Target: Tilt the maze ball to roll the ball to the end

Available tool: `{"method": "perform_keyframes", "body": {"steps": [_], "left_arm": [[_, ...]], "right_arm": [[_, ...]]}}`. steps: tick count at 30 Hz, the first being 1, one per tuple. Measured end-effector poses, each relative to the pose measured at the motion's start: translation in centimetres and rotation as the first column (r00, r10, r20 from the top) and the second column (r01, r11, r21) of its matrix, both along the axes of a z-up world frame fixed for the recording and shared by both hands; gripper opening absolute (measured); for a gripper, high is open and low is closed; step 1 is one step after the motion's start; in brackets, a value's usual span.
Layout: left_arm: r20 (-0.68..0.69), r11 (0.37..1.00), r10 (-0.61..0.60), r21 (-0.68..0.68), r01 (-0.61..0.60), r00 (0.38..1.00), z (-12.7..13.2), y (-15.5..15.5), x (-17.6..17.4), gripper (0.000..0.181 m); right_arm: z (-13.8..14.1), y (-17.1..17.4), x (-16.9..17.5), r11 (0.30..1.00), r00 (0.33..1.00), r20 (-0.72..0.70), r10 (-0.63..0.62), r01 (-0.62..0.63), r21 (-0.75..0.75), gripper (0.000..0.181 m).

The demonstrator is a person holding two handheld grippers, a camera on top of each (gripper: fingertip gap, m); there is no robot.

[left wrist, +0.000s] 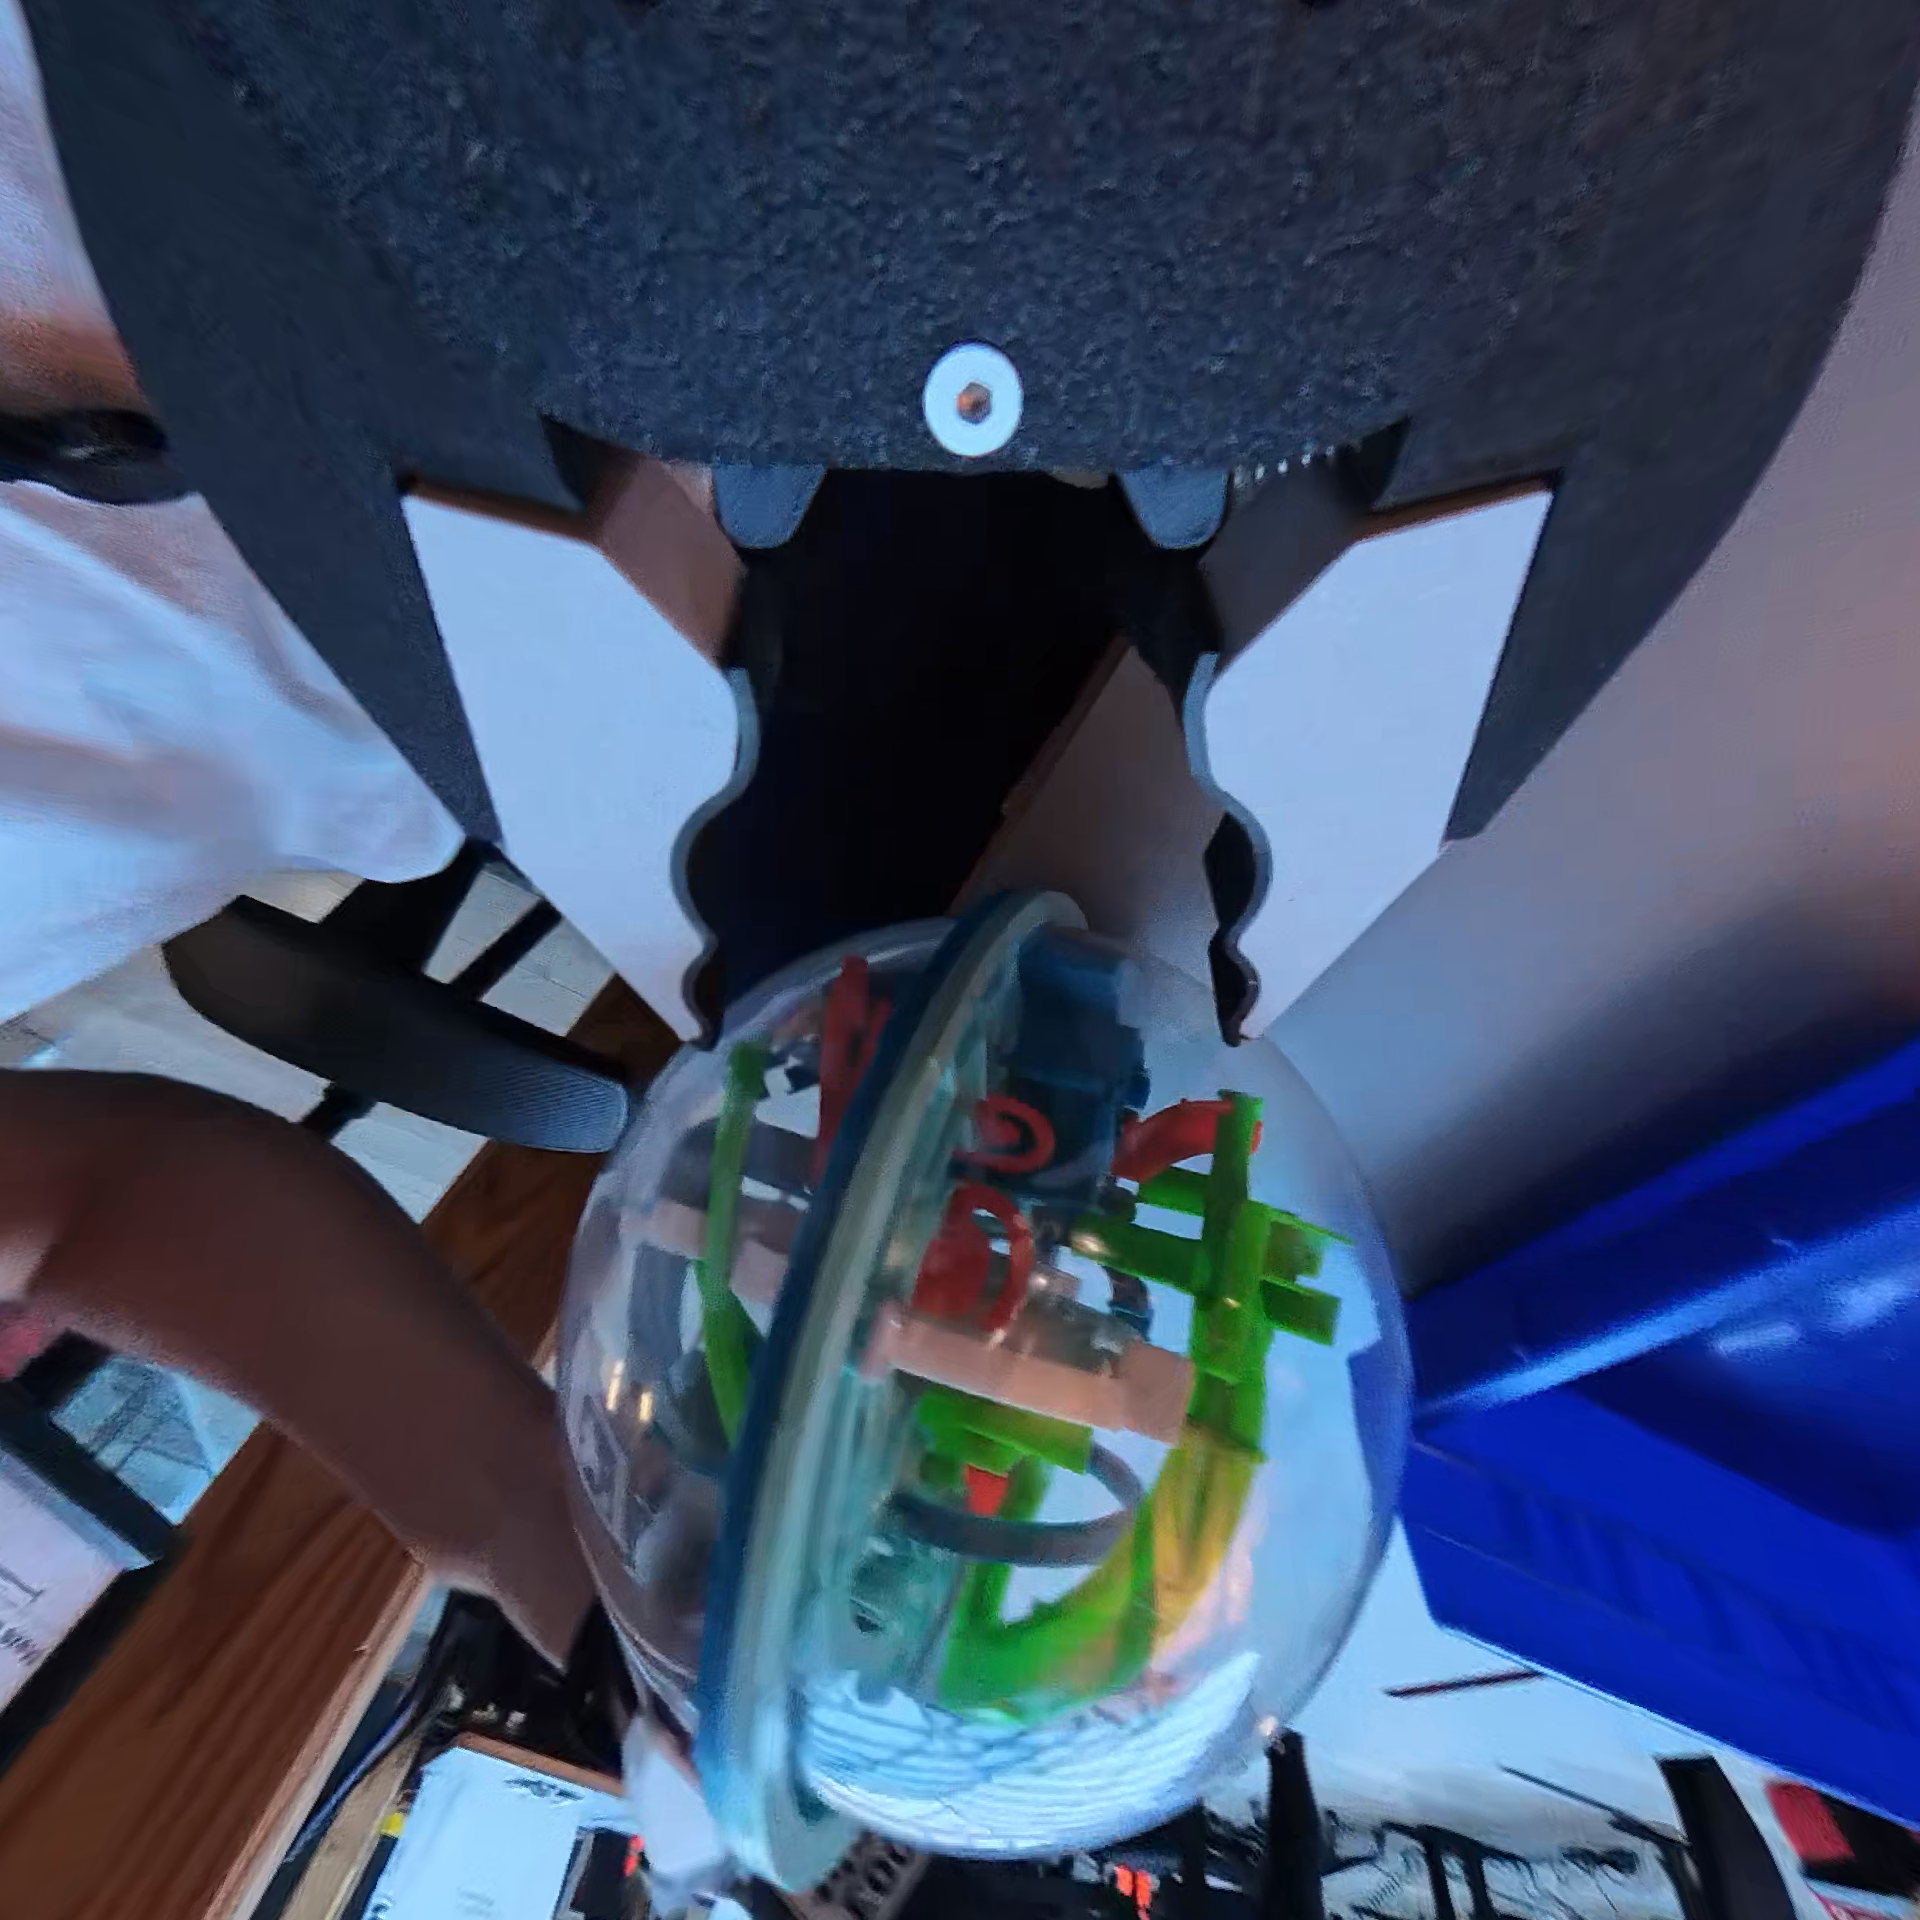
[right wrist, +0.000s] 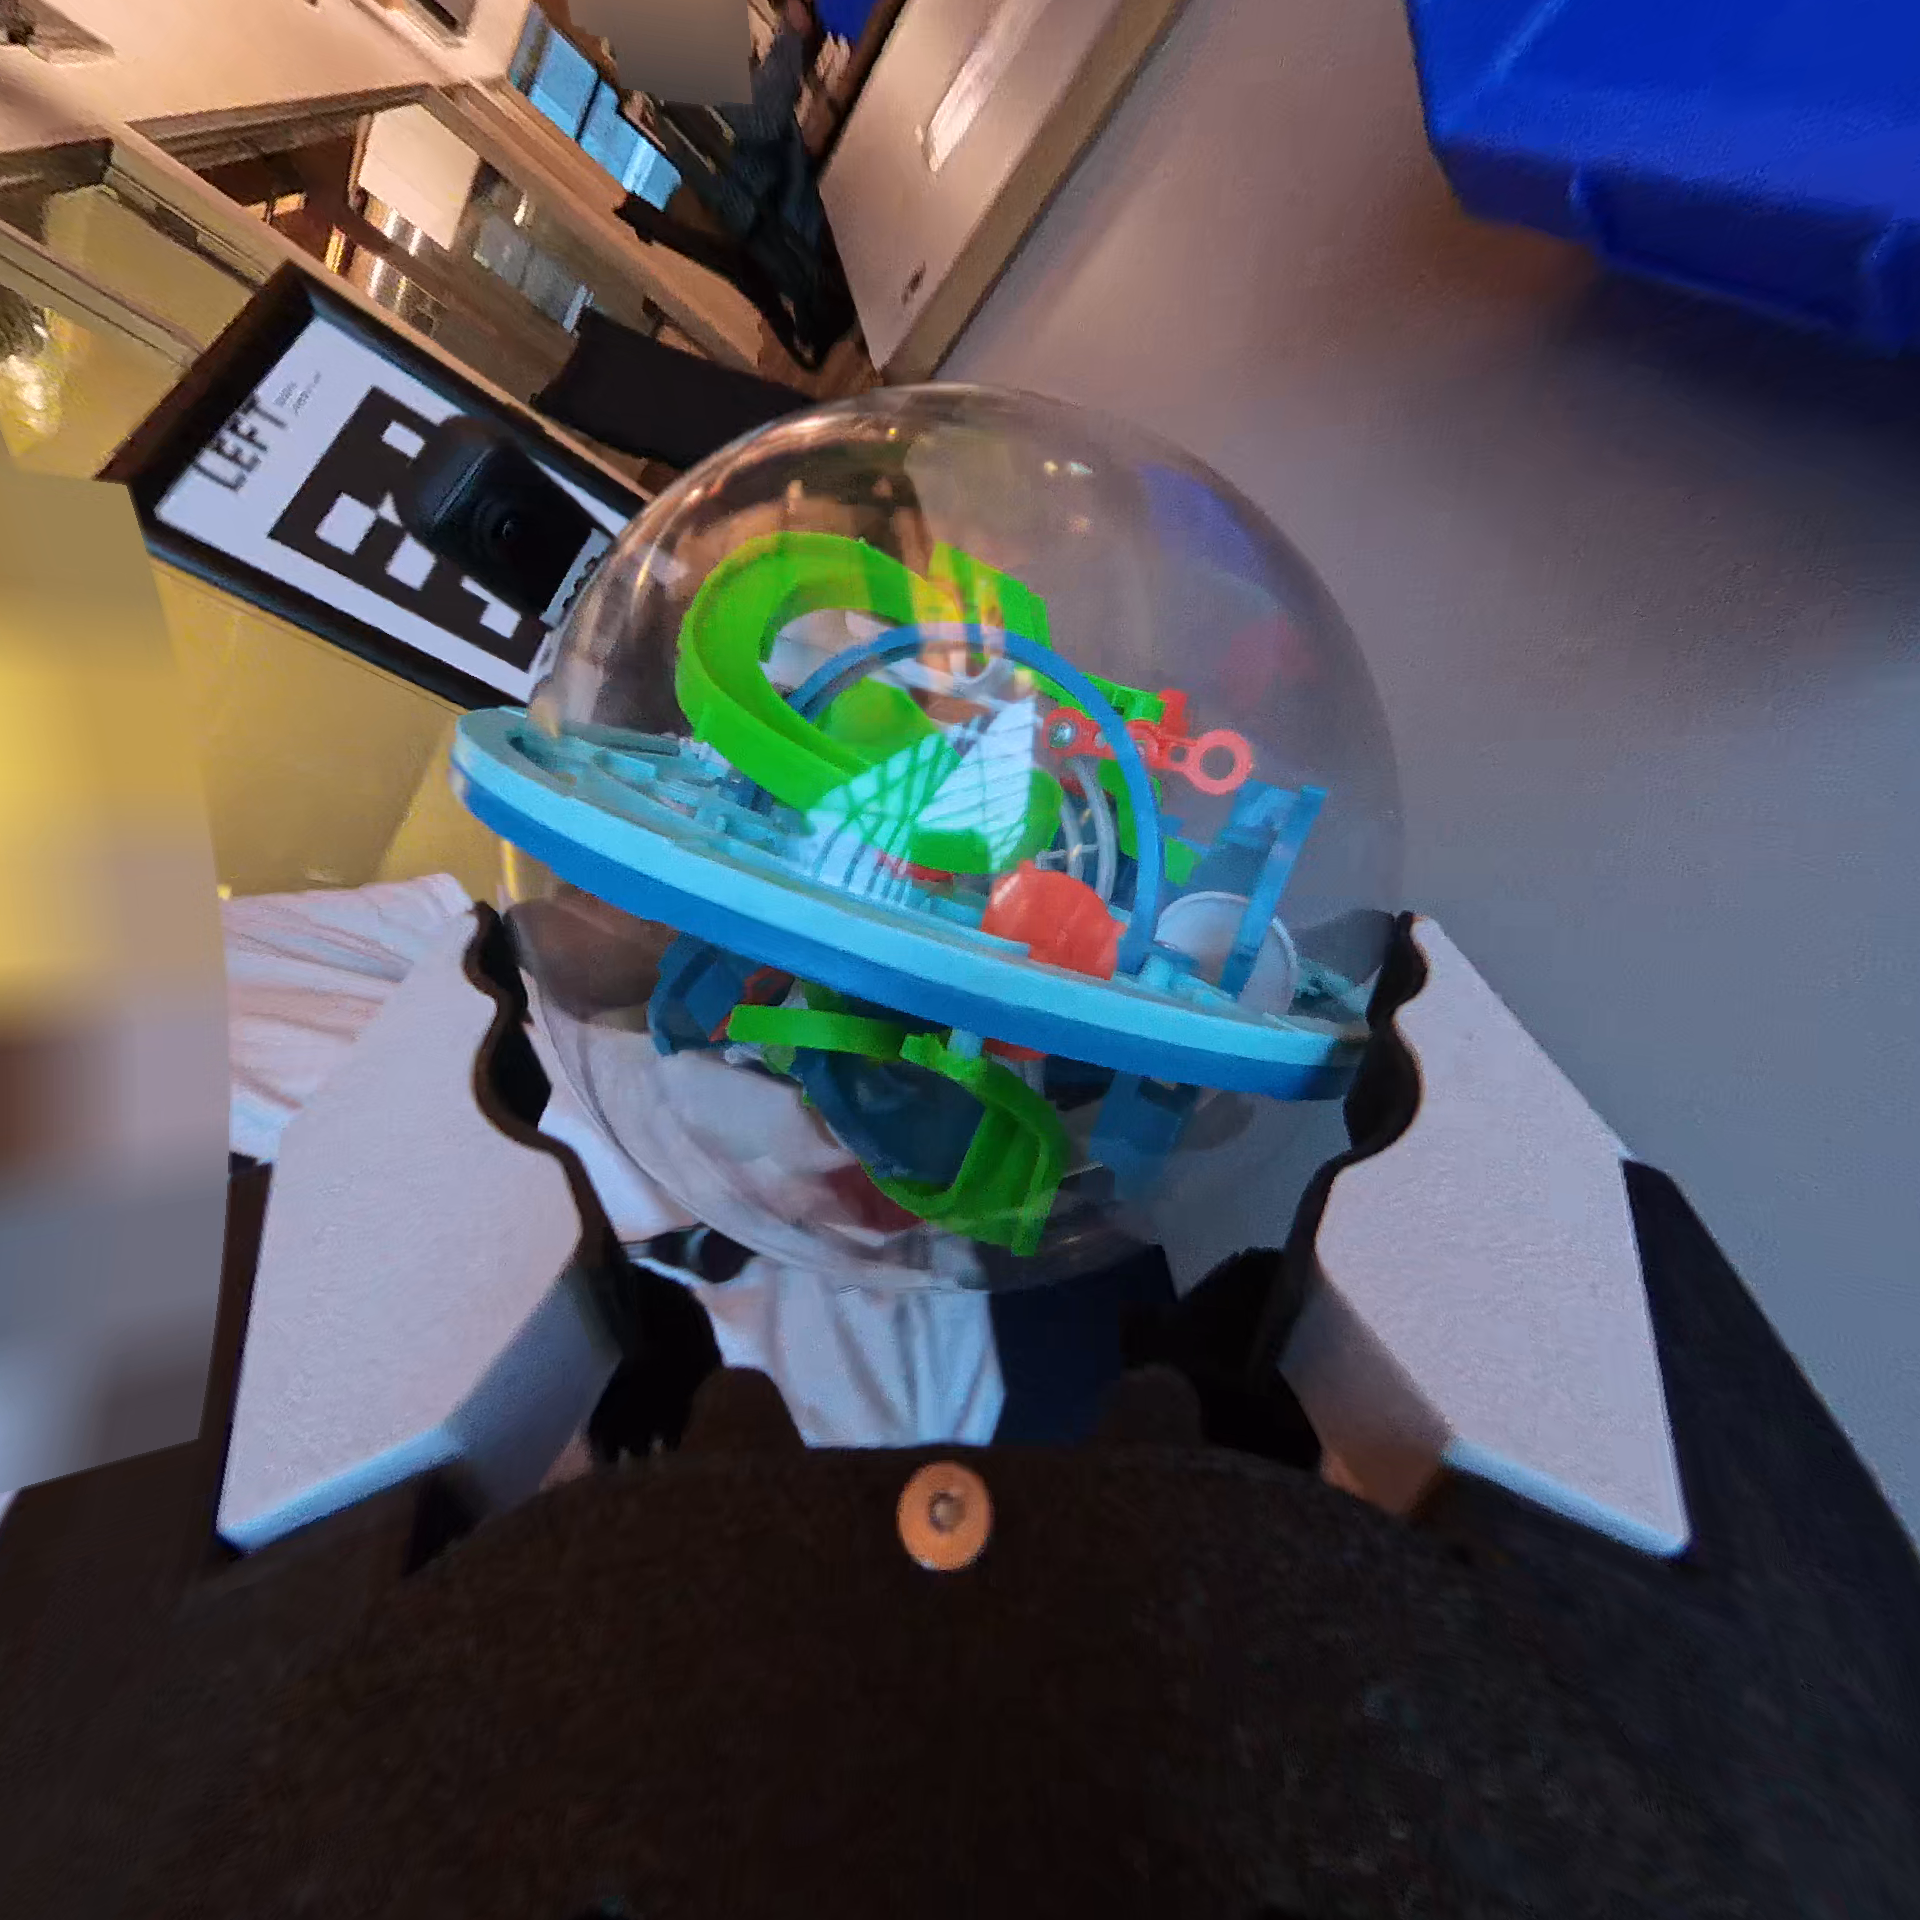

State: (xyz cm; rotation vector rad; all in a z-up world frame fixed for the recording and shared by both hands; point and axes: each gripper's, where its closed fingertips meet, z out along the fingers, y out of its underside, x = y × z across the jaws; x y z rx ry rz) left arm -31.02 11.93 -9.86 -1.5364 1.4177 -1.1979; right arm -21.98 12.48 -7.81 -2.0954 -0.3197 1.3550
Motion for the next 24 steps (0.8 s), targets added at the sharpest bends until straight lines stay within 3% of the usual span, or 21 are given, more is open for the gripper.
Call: {"method": "perform_keyframes", "body": {"steps": [5, 8, 11, 16, 19, 24], "left_arm": [[0.104, 0.989, 0.017, 0.142, -0.032, 0.994, -0.5, 0.0, -0.5, 0.068], [0.225, 0.983, 0.034, 0.167, -0.073, 0.974, 0.2, -0.5, -0.8, 0.044], [0.255, 0.969, 0.001, 0.237, -0.063, 0.967, 0.5, -1.1, -1.4, 0.031], [0.285, 0.972, 0.004, 0.225, -0.071, 0.959, 0.6, -1.2, -1.6, 0.026], [0.293, 0.978, -0.001, 0.200, -0.060, 0.956, 0.4, -1.7, -1.5, 0.013], [0.284, 0.956, -0.019, 0.284, -0.065, 0.959, 0.1, -3.0, -1.2, 0.011]], "right_arm": [[-0.5, -0.8, 0.2, 0.949, 0.991, -0.011, -0.133, 0.131, 0.286, 0.154], [-0.5, -1.0, 0.6, 0.931, 0.980, -0.118, -0.158, 0.188, 0.314, 0.154], [-0.4, -1.5, 0.3, 0.908, 0.971, -0.204, -0.128, 0.197, 0.370, 0.154], [-0.2, -1.8, 0.2, 0.896, 0.964, -0.227, -0.142, 0.222, 0.385, 0.154], [0.2, -2.1, 0.5, 0.885, 0.955, -0.264, -0.138, 0.238, 0.401, 0.153], [0.7, -2.1, 1.2, 0.884, 0.939, -0.317, -0.132, 0.256, 0.390, 0.152]]}}
